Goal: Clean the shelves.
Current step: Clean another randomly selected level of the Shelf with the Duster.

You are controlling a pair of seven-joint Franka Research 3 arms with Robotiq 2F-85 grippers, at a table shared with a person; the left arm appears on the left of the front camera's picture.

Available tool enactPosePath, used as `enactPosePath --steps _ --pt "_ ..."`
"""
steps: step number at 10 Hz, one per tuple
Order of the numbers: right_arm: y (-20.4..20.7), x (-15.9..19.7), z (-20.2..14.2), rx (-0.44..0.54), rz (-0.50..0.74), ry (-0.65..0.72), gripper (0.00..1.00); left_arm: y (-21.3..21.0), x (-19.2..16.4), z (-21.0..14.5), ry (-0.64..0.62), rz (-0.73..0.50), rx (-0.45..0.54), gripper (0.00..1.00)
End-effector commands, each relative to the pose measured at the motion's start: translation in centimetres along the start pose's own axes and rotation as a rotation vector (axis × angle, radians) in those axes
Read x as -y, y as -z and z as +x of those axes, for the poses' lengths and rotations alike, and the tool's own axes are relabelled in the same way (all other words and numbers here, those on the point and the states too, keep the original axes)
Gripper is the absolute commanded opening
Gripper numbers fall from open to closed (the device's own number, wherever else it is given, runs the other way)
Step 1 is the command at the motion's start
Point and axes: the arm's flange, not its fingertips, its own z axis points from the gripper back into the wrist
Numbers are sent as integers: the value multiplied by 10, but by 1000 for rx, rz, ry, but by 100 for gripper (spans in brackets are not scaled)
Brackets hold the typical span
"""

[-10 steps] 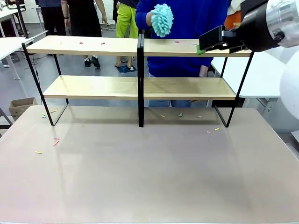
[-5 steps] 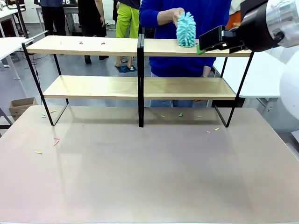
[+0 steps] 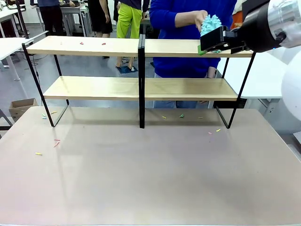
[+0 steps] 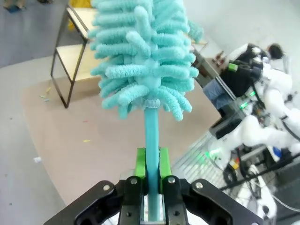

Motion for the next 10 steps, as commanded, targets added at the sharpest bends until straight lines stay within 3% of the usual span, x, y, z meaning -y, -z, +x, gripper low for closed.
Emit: enactPosePath --steps 1,3,4,5,6,8,9,10 --pt "0 0 1 1 3 3 100 64 42 27 99 -7 -178 13" --pt "0 0 1 1 3 3 100 150 91 63 182 41 -348 13" --pt "0 0 1 1 3 3 100 190 112 79 139 102 -385 13" --pt "0 0 1 1 3 3 100 229 127 87 79 75 -478 13" --pt "0 0 1 1 3 3 100 168 102 69 155 36 -356 13" --pt "0 0 1 1 3 3 100 168 102 69 155 36 -356 13" --pt "0 0 1 1 3 3 100 209 122 80 140 59 -413 13" --pt "0 0 1 1 3 3 100 223 136 86 12 158 -392 13"
